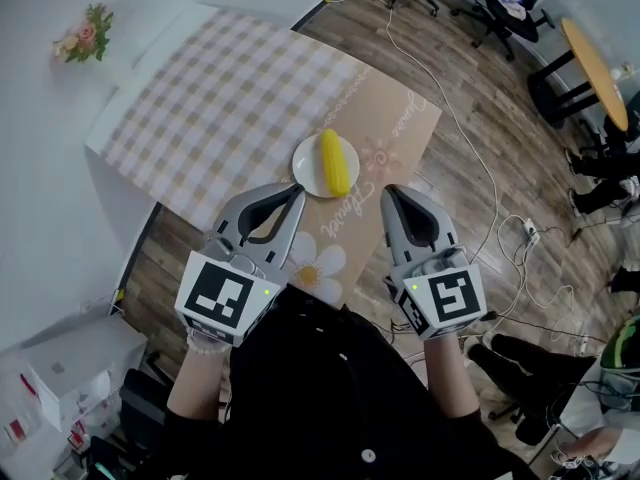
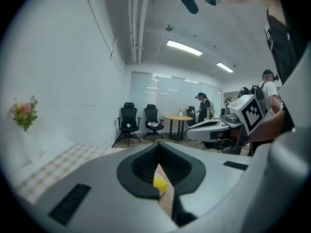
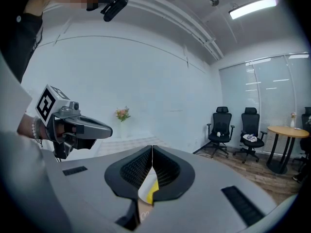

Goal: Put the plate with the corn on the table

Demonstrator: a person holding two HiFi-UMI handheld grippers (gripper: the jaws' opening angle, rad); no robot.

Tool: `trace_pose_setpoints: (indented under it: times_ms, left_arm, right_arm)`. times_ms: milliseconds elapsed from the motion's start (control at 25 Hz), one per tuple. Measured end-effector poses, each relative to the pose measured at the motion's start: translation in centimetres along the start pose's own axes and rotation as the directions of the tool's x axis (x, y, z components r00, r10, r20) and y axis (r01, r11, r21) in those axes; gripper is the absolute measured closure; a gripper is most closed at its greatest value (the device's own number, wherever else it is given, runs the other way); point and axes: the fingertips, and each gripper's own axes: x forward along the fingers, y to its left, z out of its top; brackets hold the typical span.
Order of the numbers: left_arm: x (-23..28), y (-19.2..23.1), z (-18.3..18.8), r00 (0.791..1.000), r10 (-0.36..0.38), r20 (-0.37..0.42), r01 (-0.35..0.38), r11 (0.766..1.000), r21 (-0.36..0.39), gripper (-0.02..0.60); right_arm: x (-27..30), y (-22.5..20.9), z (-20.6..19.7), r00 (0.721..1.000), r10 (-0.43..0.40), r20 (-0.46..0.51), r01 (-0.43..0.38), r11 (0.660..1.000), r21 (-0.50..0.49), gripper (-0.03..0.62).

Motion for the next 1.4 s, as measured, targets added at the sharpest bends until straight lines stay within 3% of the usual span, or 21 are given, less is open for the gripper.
trace_pose_setpoints:
  times_ms: [1400]
  left_arm:
    - [0.3,0.5,-1.8,1.000,-0.015,-0.019,0.015,1.000,-0.024,0.569]
  right_arm:
    - [0.8,1.1,-0.9,0.999,0.009,-0.042,-0.010,1.000,-0.030,0.553]
